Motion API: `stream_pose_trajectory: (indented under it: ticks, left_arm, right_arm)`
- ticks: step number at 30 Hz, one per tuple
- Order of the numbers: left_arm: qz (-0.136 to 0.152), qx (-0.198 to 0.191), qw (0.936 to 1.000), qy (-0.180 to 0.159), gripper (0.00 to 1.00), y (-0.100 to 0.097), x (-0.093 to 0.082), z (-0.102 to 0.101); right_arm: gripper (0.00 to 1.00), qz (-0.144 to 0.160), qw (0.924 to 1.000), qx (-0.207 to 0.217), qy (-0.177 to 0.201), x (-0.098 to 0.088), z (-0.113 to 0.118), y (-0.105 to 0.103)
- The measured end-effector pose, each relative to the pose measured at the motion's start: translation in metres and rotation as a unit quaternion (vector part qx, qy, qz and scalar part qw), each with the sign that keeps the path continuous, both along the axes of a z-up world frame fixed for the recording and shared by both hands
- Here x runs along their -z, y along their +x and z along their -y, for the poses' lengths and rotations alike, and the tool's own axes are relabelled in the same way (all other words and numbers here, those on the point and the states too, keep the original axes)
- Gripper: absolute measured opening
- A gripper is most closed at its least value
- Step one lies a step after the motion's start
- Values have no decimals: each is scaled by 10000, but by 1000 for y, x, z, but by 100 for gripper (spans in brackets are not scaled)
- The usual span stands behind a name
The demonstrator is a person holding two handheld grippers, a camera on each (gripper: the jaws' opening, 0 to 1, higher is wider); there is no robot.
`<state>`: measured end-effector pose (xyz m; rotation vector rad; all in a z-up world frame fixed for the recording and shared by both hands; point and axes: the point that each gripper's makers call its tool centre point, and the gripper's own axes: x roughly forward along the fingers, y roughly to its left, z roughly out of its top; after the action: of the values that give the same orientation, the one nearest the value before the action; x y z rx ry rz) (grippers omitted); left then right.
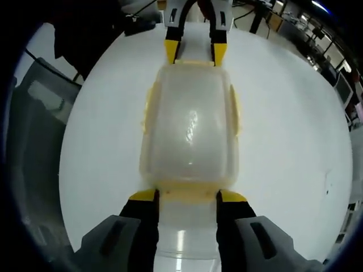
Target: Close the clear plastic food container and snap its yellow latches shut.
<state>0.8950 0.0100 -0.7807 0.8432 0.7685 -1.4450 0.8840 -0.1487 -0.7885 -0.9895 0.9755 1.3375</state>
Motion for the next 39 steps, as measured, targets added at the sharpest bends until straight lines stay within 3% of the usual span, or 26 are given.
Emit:
stream_pose_trajectory:
  ticks: [9, 21, 29, 39]
  left_arm:
    - [12, -32, 9999, 155, 33, -4, -4, -4]
    - [68, -165, 9997, 139, 33, -19, -58, -4]
    - [165, -134, 9997, 116, 33, -27, -93, 13]
    - [254, -105, 9996, 6, 33, -22, -101, 47]
  right_arm:
    - [35, 77, 9999, -39, 60, -6, -2, 0]
    - [35, 38, 9995, -58, 319, -44, -6, -6]
    - [35, 49, 9990, -69, 437, -75, 11, -13]
    - [35, 139, 9991, -103, 380, -91, 50, -22]
